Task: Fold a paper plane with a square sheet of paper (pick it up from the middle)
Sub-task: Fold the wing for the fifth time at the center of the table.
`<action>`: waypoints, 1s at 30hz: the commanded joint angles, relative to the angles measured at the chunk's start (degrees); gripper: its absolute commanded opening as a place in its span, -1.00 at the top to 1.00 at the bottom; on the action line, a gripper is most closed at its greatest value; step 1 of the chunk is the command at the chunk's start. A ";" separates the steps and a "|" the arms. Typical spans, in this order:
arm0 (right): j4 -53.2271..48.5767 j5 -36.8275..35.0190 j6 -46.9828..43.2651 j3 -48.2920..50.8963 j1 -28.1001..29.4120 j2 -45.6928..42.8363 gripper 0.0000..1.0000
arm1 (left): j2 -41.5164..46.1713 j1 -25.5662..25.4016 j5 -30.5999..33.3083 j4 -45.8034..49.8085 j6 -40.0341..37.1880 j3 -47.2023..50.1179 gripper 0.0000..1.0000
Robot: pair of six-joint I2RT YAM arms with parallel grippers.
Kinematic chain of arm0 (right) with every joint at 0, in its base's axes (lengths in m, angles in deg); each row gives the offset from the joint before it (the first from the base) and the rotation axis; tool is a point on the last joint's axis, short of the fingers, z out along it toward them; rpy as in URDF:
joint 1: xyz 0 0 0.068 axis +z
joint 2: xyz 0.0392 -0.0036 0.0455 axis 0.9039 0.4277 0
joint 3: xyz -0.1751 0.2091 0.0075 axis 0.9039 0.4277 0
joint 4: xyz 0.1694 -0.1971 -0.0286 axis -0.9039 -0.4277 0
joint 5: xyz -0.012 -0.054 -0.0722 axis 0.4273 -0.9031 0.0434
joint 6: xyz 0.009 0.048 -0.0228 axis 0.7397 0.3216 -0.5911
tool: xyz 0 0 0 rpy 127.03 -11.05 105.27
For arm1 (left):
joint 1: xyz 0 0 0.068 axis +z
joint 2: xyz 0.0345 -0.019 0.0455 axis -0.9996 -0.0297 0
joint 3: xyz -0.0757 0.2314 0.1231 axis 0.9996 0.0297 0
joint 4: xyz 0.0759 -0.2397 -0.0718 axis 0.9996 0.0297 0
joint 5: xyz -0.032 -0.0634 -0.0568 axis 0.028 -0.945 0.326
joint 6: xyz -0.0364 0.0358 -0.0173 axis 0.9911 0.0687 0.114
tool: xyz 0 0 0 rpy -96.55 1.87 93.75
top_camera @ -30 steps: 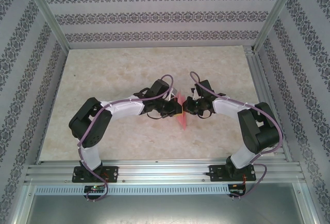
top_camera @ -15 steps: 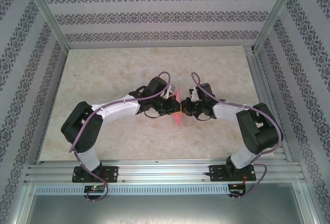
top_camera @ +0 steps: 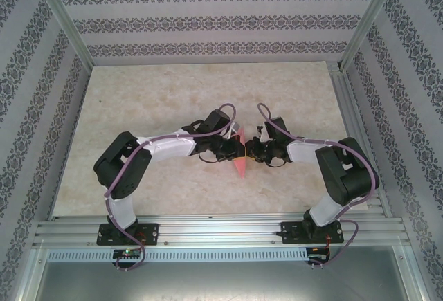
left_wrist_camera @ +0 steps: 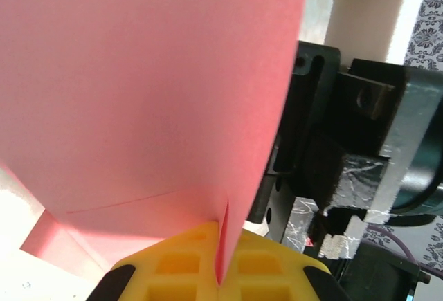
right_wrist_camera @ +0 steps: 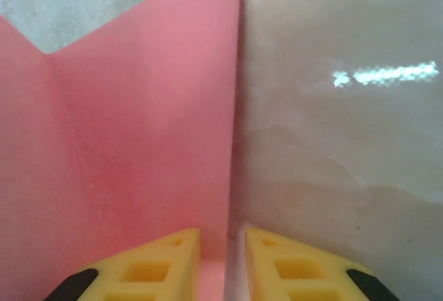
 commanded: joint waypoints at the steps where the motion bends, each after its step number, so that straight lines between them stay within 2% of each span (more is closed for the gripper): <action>1: -3.91 -2.92 -3.04 -0.54 -0.32 -2.54 0.46 | -1.59 -0.73 -0.64 -2.98 -0.16 -0.37 0.95; 2: -4.81 -3.98 -3.26 -0.58 -0.40 -3.28 0.37 | -1.74 -0.73 -0.49 -3.28 -0.18 -0.07 0.95; 11: -11.90 -9.16 -4.71 1.27 -2.50 -11.54 0.31 | -3.13 -0.76 0.03 -3.22 -1.93 0.71 0.97; 20: -11.63 -5.61 -5.13 6.86 -3.06 -16.99 0.49 | -7.24 -0.71 -0.74 -4.04 -2.08 -1.20 0.97; 22: -10.27 -2.58 -5.22 8.01 -2.64 -17.75 0.49 | -7.35 -0.70 -0.72 -4.06 -2.03 -1.13 0.98; 26: -8.83 -1.35 -4.32 10.01 -0.42 -19.30 0.46 | -6.68 -0.55 -0.86 -4.43 -1.98 -1.17 0.98; 30: -6.54 -3.54 -2.77 11.28 3.68 -20.50 0.32 | -6.00 -0.11 -2.10 -6.76 -0.27 -0.37 0.98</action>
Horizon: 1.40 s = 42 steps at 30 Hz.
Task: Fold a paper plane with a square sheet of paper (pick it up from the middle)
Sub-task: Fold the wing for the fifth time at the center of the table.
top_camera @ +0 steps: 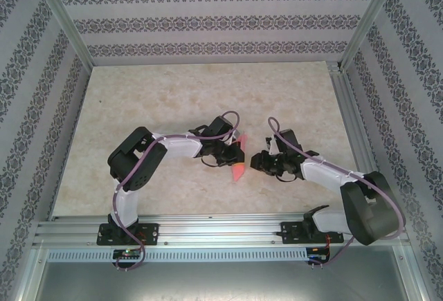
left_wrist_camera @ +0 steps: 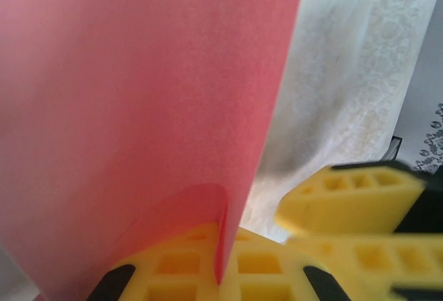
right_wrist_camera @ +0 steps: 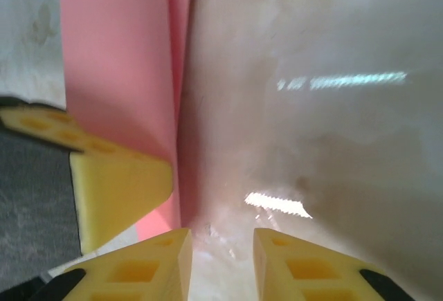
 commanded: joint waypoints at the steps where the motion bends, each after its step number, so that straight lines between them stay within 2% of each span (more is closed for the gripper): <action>1: 3.88 -0.89 1.16 1.19 2.85 -1.58 0.33 | 1.40 -0.01 -1.96 -4.46 0.71 -0.21 0.98; 9: 8.70 -5.48 3.79 1.84 7.57 0.50 0.32 | 1.42 1.80 -3.93 -13.37 6.52 3.63 0.99; 12: 15.37 -6.75 6.33 4.35 8.55 0.84 0.39 | 1.17 1.91 -4.10 -13.19 6.56 3.50 0.99; 19: 18.70 -6.70 7.44 3.92 8.86 4.63 0.45 | 1.05 2.02 -4.21 -13.55 6.97 3.50 0.99; 22: 19.25 -6.58 7.38 3.79 8.85 5.06 0.59 | 1.05 2.00 -4.23 -13.54 6.98 3.46 0.99; 29: 13.81 -8.50 3.93 2.58 9.12 5.61 0.88 | 1.18 2.19 -3.96 -13.43 7.10 3.41 0.99; 32: 8.84 -10.54 -0.45 1.05 9.42 5.61 0.93 | 0.99 2.62 -3.93 -13.19 6.99 3.34 0.99; 38: -3.06 -16.35 -8.78 -5.07 10.61 6.77 0.89 | 0.20 3.24 -4.14 -12.75 6.55 2.87 0.99; 42: -5.23 -17.91 -11.02 -6.83 11.00 7.39 0.80 | -0.37 3.51 -4.18 -13.06 6.87 2.54 0.99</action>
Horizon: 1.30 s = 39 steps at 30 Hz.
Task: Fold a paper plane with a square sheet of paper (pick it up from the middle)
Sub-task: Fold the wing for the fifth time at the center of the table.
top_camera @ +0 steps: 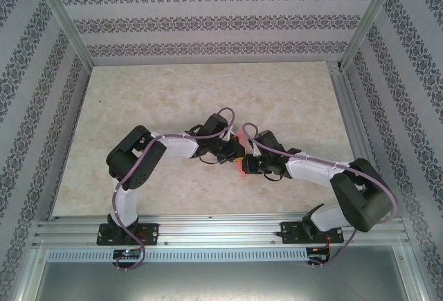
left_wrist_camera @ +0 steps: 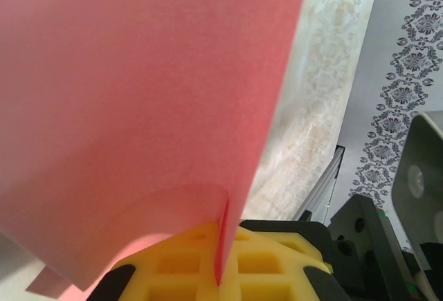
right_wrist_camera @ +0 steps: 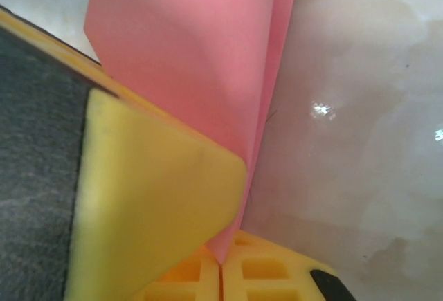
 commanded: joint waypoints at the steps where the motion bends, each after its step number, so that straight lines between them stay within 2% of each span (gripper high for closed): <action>1: -6.19 -5.24 -4.70 -1.72 0.42 0.62 0.77 | -0.39 1.20 0.10 -2.39 0.74 -0.44 0.99; 4: -6.23 -4.67 -3.53 -2.09 0.86 0.25 0.49 | -0.30 1.41 0.54 -3.79 1.73 0.27 0.99; 10: -4.46 -5.70 0.05 -0.71 3.28 -3.06 0.46 | -0.84 1.74 0.31 -5.25 2.58 0.44 0.99; 19: -5.60 -9.91 -2.70 -1.82 4.27 0.21 0.89 | -1.85 1.81 -0.12 -4.77 2.19 -0.44 0.99; 27: -9.95 -18.23 -8.14 -3.82 7.77 1.23 0.94 | -2.04 2.47 -0.89 -5.83 2.27 0.39 0.99; 34: -12.86 -24.10 -10.32 -6.56 10.94 2.16 0.78 | -0.54 3.66 -2.31 -7.18 2.60 2.04 0.99; 39: -11.86 -19.80 -7.63 -6.40 10.89 -1.01 0.34 | -0.47 4.22 -2.65 -4.65 0.08 2.00 0.99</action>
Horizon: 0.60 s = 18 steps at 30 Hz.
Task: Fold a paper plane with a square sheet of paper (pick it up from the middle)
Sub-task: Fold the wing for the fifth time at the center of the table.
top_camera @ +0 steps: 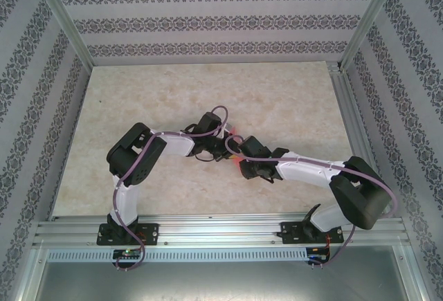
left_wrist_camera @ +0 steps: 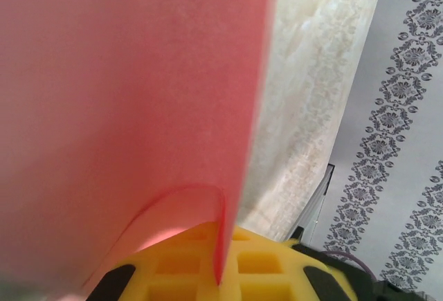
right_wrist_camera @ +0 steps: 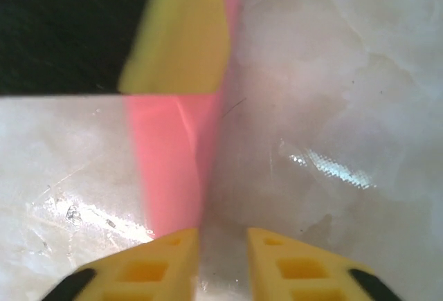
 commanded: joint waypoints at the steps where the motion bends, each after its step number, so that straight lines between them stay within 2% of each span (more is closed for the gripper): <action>1: 0.66 1.90 1.71 -0.23 0.17 -3.89 0.25 | 1.05 0.79 -1.37 -0.60 -2.02 0.28 0.99; 3: 3.75 7.22 3.74 1.21 -0.86 -8.00 0.10 | 0.85 1.01 -1.93 -1.03 -2.05 0.43 0.99; 5: 7.12 10.04 6.95 3.98 -2.76 -12.05 0.08 | 0.94 1.19 -2.05 -1.67 -1.84 0.75 0.99; 9: 17.09 19.54 17.23 11.61 -11.76 -17.16 0.28 | 1.68 1.76 -2.33 -2.99 -1.20 1.68 1.00; 11: 19.27 21.59 19.36 13.96 -14.21 -18.17 0.37 | 2.21 2.38 -3.01 -5.38 -0.04 2.81 1.00; 18: 22.86 27.04 23.34 14.69 -17.48 -15.29 0.56 | 2.61 4.03 -5.54 -11.13 2.34 5.44 1.00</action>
